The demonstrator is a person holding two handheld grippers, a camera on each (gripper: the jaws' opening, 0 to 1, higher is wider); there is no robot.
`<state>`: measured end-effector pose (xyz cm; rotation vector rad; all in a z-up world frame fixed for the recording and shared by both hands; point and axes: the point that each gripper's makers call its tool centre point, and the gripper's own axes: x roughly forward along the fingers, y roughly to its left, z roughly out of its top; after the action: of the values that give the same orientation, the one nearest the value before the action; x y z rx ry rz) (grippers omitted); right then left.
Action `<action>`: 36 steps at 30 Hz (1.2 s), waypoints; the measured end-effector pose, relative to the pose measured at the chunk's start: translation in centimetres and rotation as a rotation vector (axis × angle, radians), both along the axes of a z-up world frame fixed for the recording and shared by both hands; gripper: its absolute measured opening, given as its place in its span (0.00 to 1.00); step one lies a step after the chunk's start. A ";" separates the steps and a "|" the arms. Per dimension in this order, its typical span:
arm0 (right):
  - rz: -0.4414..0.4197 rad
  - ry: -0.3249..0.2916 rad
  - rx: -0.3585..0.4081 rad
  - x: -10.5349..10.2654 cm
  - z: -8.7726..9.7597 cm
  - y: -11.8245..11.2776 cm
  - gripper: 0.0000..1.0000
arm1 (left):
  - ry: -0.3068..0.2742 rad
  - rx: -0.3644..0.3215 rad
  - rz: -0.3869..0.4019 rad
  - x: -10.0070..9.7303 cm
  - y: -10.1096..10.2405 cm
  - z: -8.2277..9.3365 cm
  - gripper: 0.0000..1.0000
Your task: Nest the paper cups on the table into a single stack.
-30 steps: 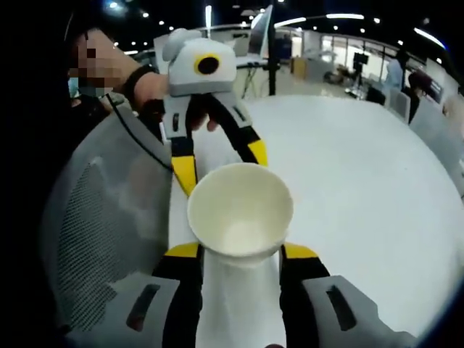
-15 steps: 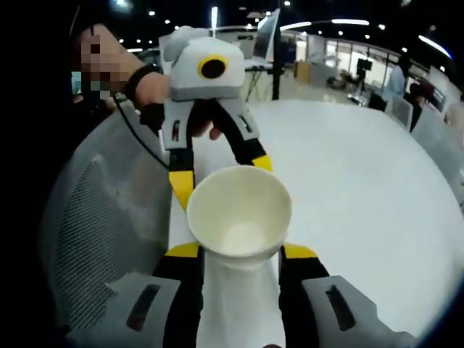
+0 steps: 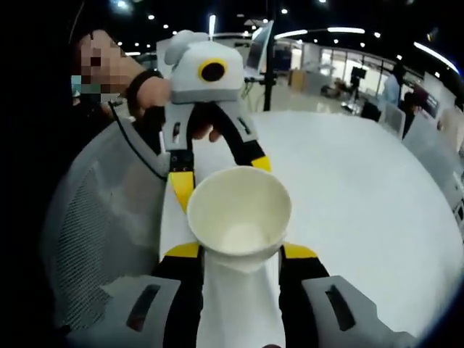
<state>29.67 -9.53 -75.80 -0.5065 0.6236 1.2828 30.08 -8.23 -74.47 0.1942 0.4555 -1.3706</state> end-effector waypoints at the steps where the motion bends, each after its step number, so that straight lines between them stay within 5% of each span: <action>1: -0.001 -0.009 -0.002 0.4 0.2 0.0 0.37 | -0.008 0.003 -0.003 0.4 -0.1 0.2 0.42; 16: -0.026 -0.068 0.001 6.7 2.3 -1.1 0.37 | -0.084 0.028 -0.034 6.6 -1.2 2.5 0.42; 36: -0.031 -0.067 0.003 14.7 0.5 -0.6 0.37 | -0.101 0.050 -0.012 14.6 -0.8 1.0 0.42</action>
<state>44.38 -10.13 -75.25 -0.5337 0.5712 1.2320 44.66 -9.04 -73.46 0.3063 0.4053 -1.3557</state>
